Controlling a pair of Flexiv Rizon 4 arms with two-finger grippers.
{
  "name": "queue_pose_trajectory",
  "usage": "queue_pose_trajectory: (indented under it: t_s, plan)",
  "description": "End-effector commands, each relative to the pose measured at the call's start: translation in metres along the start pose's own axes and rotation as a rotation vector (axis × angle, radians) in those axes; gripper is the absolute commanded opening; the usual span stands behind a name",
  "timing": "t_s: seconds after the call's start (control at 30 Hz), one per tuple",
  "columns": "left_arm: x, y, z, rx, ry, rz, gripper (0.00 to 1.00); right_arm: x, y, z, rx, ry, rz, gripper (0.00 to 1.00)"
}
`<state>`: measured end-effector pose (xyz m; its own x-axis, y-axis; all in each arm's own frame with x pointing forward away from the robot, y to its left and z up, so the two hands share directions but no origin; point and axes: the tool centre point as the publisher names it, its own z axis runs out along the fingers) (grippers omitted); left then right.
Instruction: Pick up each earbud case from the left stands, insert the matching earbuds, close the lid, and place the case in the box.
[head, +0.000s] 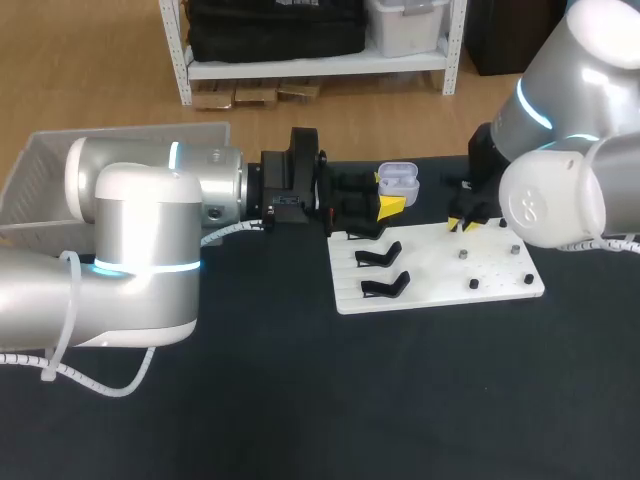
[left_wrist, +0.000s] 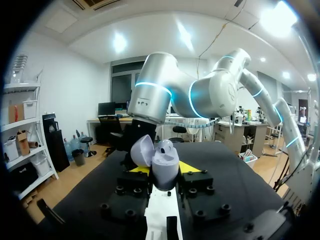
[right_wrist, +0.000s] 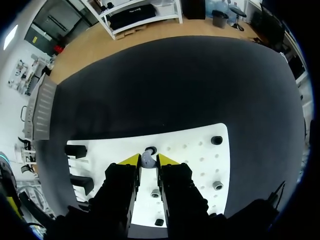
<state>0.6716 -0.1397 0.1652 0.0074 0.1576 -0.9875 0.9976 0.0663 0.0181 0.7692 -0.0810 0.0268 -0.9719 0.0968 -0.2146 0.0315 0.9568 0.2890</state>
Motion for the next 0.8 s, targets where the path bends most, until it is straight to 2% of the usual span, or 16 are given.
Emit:
queue_pose_trajectory:
  t_s: [0.03,0.27,0.5,0.57,0.7,0.8]
  plan:
    - [0.000,-0.001,0.000,-0.006,-0.001,0.000,0.00,0.004,0.002,-0.017,0.000,-0.011,-0.001,0.00]
    - [0.000,-0.001,0.000,-0.006,-0.001,0.000,0.00,0.009,0.006,-0.061,0.033,-0.023,-0.034,0.00]
    - [0.000,-0.001,0.000,-0.006,-0.001,0.000,0.00,0.017,0.015,-0.119,0.129,0.020,-0.054,0.00]
    - [0.000,-0.001,0.000,-0.006,-0.001,0.000,0.00,0.024,0.020,-0.136,0.165,-0.004,-0.103,0.00]
    - [0.000,-0.001,0.000,-0.006,-0.001,0.000,0.00,0.039,0.033,-0.167,0.142,0.015,-0.146,0.00]
    - [0.000,-0.001,0.000,-0.006,-0.001,0.000,0.00,0.051,0.046,-0.190,0.094,0.026,-0.203,0.00]
